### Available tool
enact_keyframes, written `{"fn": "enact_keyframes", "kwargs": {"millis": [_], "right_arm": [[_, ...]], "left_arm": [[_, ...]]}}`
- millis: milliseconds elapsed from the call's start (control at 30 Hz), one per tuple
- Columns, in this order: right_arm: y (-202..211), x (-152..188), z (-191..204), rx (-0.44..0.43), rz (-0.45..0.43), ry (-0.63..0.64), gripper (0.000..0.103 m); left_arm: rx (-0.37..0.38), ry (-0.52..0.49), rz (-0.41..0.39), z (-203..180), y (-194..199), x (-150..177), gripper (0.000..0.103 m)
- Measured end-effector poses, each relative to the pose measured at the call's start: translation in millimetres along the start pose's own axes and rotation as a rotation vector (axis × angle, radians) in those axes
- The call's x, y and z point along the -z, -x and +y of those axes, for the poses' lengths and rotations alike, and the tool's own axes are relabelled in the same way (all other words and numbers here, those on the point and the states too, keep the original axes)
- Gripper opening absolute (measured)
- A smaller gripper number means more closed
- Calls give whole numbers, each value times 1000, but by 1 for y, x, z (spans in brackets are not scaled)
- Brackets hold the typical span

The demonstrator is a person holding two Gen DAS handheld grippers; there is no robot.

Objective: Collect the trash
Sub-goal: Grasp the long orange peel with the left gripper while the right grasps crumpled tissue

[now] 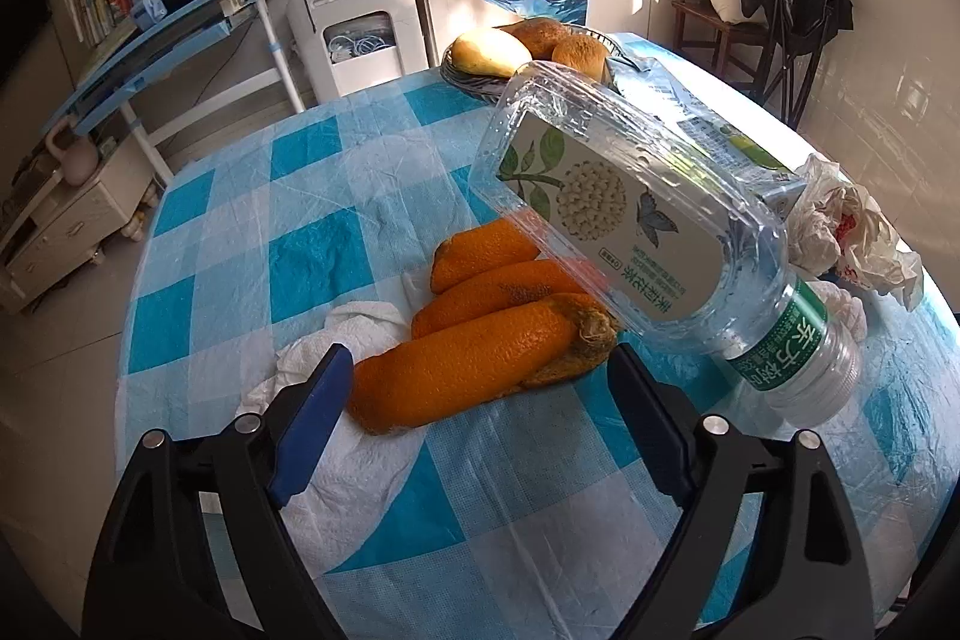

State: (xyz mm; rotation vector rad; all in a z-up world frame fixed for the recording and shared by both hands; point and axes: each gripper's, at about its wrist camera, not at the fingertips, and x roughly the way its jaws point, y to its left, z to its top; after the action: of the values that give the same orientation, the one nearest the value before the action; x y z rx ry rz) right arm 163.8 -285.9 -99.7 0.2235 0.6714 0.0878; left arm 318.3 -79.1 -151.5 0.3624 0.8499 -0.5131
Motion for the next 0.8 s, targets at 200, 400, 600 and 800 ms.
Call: {"fn": "enact_keyframes", "kwargs": {"millis": [200,400,600,800], "right_arm": [[-36,-19,-20,49,52,-12,77],[-70,-24,-32,38,128,-66,47],[-70,-15,-31,23,154,-77,32],[-69,-14,-30,27,160,-69,29]], "left_arm": [[71,25,16,-5,17,19,47],[151,123,28,-2,36,37,25],[82,136,-7,-3,42,37,44],[41,96,23,-12,18,17,57]]}}
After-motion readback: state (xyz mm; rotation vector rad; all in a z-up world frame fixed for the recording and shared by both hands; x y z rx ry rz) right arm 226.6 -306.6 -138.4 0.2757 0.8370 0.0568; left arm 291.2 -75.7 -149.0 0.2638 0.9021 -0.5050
